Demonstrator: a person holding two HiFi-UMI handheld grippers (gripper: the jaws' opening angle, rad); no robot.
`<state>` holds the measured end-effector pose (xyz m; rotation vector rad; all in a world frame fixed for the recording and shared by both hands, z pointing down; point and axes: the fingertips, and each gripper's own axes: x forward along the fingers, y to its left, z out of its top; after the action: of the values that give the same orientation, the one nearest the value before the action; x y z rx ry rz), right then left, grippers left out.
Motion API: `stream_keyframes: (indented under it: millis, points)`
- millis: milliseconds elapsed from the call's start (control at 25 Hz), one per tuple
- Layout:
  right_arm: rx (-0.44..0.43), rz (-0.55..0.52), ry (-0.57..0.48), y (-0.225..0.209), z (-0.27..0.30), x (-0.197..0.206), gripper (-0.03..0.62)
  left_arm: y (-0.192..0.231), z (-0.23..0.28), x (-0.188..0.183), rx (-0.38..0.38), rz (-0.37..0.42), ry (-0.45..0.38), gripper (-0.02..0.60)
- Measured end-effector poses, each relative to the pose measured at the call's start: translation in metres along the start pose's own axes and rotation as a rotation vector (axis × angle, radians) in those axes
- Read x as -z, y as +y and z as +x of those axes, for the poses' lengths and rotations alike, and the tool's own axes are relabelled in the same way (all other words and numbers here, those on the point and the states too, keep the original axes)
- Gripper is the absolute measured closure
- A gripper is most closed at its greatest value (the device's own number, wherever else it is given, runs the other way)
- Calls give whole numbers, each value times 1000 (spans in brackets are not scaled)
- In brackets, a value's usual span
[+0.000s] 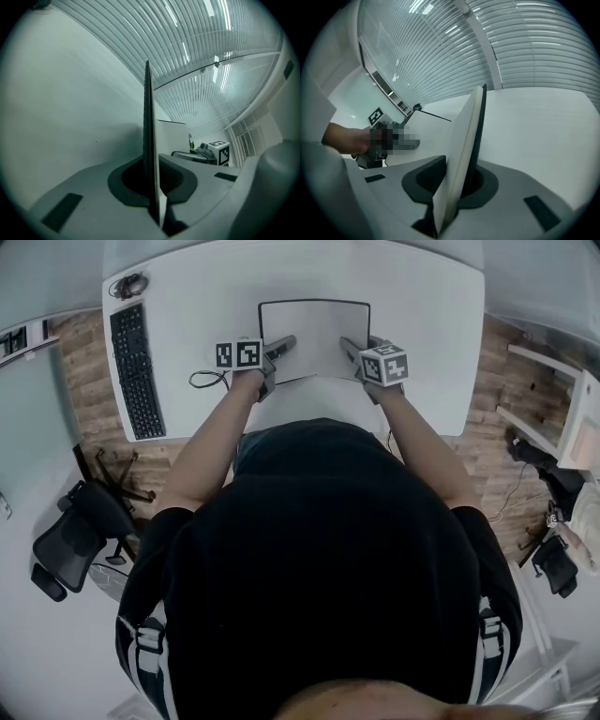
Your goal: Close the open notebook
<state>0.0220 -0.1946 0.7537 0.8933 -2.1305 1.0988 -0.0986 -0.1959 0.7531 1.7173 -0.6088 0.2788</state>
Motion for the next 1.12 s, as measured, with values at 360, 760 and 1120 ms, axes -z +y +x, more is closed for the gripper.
stream_keyframes:
  millis: [360, 760, 1120]
  points:
    - [-10, 34, 30, -11, 8, 9, 490, 6, 7, 2, -22, -33, 24, 543]
    - [-24, 55, 31, -19, 8, 13, 474, 4, 9, 4, -31, -57, 23, 543]
    - [-11, 99, 34, -30, 7, 20, 427, 9, 9, 4, -40, -62, 33, 543]
